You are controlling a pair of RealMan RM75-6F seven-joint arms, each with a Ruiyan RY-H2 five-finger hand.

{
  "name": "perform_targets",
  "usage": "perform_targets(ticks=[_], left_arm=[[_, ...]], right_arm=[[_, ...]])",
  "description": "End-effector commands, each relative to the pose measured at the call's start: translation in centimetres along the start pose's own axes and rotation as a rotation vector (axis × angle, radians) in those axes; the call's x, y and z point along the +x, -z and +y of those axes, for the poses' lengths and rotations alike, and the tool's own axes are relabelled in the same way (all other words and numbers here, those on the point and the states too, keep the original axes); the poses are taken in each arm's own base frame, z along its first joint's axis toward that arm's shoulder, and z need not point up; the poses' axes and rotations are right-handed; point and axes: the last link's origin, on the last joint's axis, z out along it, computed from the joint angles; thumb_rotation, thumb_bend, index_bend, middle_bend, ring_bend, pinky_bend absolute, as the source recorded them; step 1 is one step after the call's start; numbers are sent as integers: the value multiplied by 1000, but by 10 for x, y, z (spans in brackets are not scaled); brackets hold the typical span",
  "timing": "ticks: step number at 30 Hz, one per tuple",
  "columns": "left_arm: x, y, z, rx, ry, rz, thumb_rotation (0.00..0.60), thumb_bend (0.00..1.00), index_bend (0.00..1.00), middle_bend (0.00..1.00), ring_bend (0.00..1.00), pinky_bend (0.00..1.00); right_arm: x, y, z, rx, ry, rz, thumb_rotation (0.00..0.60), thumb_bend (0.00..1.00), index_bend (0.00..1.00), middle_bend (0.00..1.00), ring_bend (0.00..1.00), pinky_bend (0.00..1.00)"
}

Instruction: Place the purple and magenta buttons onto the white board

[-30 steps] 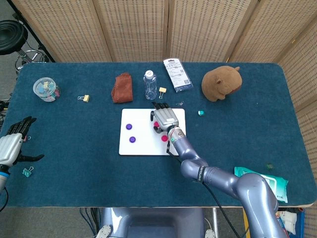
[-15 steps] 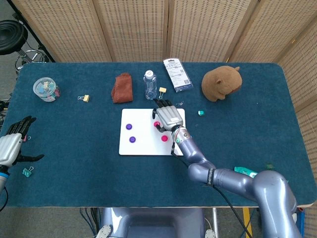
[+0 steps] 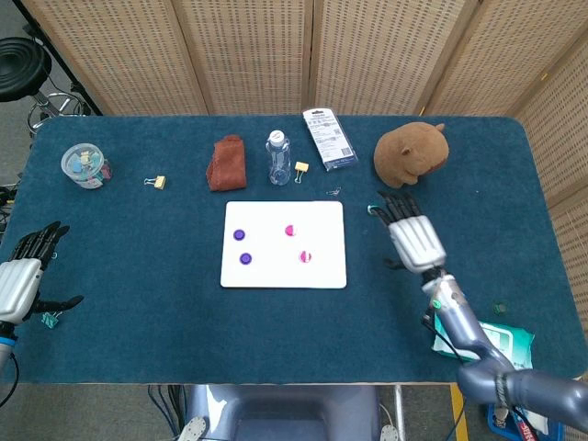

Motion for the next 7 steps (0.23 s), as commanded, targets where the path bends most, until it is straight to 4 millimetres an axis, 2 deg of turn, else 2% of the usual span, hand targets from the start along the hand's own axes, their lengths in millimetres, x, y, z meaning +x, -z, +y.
perform_targets(ticks=[1, 3, 7], left_arm=[[-5, 13, -4, 5, -5, 16, 600, 35, 0, 0, 0, 0], [-7, 19, -9, 14, -20, 39, 600, 35, 0, 0, 0, 0], [-10, 27, -16, 27, -27, 65, 600, 36, 0, 0, 0, 0]], right_arm=[[4, 71, 45, -33, -6, 29, 600, 0, 77, 0, 0, 0], [6, 94, 59, -58, -1, 40, 600, 0, 55, 0, 0, 0], [8, 126, 75, -102, -19, 68, 600, 0, 35, 0, 0, 0]])
